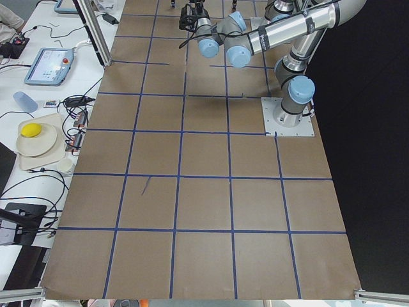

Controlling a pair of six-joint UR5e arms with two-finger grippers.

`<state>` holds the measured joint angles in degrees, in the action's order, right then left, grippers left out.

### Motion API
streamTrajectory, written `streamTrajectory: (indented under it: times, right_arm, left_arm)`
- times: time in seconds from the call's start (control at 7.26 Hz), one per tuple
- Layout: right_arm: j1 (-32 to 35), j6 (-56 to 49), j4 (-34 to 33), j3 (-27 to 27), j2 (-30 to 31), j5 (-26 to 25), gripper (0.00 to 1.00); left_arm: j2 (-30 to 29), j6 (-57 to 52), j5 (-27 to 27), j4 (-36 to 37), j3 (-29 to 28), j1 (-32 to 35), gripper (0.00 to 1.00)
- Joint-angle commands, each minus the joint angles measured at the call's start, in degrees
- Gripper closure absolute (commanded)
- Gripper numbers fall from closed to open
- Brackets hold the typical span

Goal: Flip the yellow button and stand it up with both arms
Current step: 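Grasp the yellow cap with the right gripper and open the left gripper, then carry the yellow button with the right gripper while the left arm withdraws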

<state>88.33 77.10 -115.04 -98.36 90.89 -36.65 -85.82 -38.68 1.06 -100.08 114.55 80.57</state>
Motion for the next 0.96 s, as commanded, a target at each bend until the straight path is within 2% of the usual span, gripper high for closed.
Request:
streamTrajectory:
  times: [0.0, 0.14, 0.28, 0.41, 0.55, 0.69, 0.83]
  right_arm:
    - [-5.25, -8.76, 0.78, -0.43, -0.01, -1.31, 0.92]
    - [-5.97, -15.42, 1.39, -0.61, -0.01, -6.62, 0.92]
    - [-6.15, -26.02, 5.92, -0.61, -0.01, -13.64, 0.92]
    - [-6.24, -38.22, 10.58, -0.61, -0.01, -24.41, 0.94]
    - [-6.24, -44.26, 13.24, -0.61, -0.10, -30.35, 0.95]
    - [-6.50, -49.19, 12.57, -0.70, -0.45, -31.37, 0.95]
    - [-9.11, -55.51, 12.47, -2.00, -1.49, -36.07, 0.95]
  left_arm:
    - [0.83, 6.31, -6.57, 0.67, -1.17, -0.06, 0.00]
    - [1.27, 7.98, -11.91, 0.93, -1.52, -0.06, 0.00]
    - [1.10, 12.27, -15.27, 3.20, -2.48, -0.06, 0.00]
    - [0.84, 17.01, -23.31, 7.83, -4.06, -0.06, 0.00]
    - [1.09, 18.19, -30.44, 9.62, -4.77, 0.03, 0.00]
    - [0.05, 18.46, -34.60, 9.64, -6.78, 0.03, 0.00]
    - [-0.48, 18.46, -43.25, 9.98, -8.36, 0.20, 0.00]
